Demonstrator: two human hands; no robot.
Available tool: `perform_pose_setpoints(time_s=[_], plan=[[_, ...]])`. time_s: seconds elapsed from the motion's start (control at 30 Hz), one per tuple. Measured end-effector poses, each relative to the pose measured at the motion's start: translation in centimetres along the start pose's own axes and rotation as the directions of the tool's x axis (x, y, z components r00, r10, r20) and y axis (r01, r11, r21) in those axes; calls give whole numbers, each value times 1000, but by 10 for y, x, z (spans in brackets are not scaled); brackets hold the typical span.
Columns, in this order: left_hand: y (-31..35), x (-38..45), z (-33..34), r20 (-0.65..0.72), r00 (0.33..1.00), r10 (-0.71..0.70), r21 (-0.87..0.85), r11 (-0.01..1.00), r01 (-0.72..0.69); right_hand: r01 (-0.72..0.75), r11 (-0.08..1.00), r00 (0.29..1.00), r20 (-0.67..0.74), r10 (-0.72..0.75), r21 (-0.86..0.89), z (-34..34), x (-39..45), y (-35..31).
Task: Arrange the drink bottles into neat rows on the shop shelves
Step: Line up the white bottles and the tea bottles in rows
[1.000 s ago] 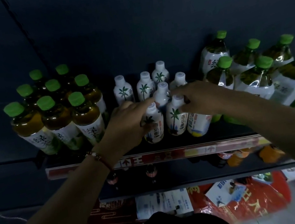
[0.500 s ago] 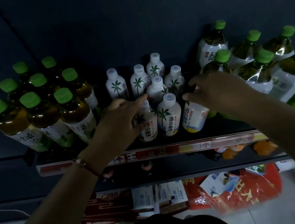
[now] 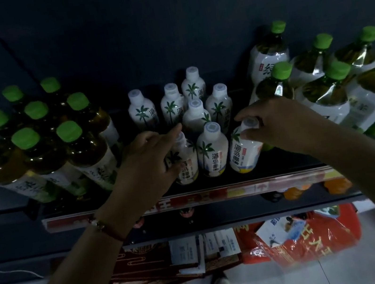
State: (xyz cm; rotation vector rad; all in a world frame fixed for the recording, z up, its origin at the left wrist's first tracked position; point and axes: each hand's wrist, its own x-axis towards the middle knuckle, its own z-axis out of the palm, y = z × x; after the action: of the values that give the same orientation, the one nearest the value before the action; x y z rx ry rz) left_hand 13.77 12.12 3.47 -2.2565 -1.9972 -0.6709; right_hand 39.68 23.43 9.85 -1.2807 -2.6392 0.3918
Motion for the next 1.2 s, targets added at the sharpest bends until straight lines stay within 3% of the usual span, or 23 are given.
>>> perform_pose_setpoints(time_s=[0.17, 0.23, 0.3, 0.37, 0.6, 0.83, 0.93, 1.0, 1.1, 1.2], plan=[[-2, 1, -4, 58, 998, 2, -55, 999, 1, 52, 995, 996, -81, -45, 90, -21, 35, -32], [-6, 0, -10, 85, 996, 4, -33, 999, -2, 101, 991, 994, 30, -104, 89, -22, 58, -44], [-10, -4, -18, 58, 997, -41, 12, 999, 40, 148, 989, 967, 210, -146, 9, -13, 83, -49], [-14, -14, -23, 22, 994, -111, 42, 993, 110, 189, 979, 944, 289, -159, -78, -1, 104, -49], [-15, -37, -4, -95, 974, -206, -47, 978, 202, 249, 965, 931, 252, -263, 86, 16, 135, -72], [-18, -38, 2, -169, 974, -149, -29, 989, 146, 304, 939, 914, 230, -335, 159, 35, 149, -118], [-20, -35, 1, -174, 977, -126, -22, 992, 124, 266, 947, 914, 265, -306, 177, 29, 148, -116], [-22, -33, -1, -152, 980, -128, -36, 992, 124, 220, 954, 943, 204, -262, 205, 21, 148, -107], [-21, -30, -4, -89, 982, -164, -68, 985, 158, 170, 985, 982, 78, -172, 20, 16, 158, -83], [-21, -28, -8, -82, 984, -155, -66, 986, 150, 132, 984, 967, 235, -102, -116, 22, 161, -68]])
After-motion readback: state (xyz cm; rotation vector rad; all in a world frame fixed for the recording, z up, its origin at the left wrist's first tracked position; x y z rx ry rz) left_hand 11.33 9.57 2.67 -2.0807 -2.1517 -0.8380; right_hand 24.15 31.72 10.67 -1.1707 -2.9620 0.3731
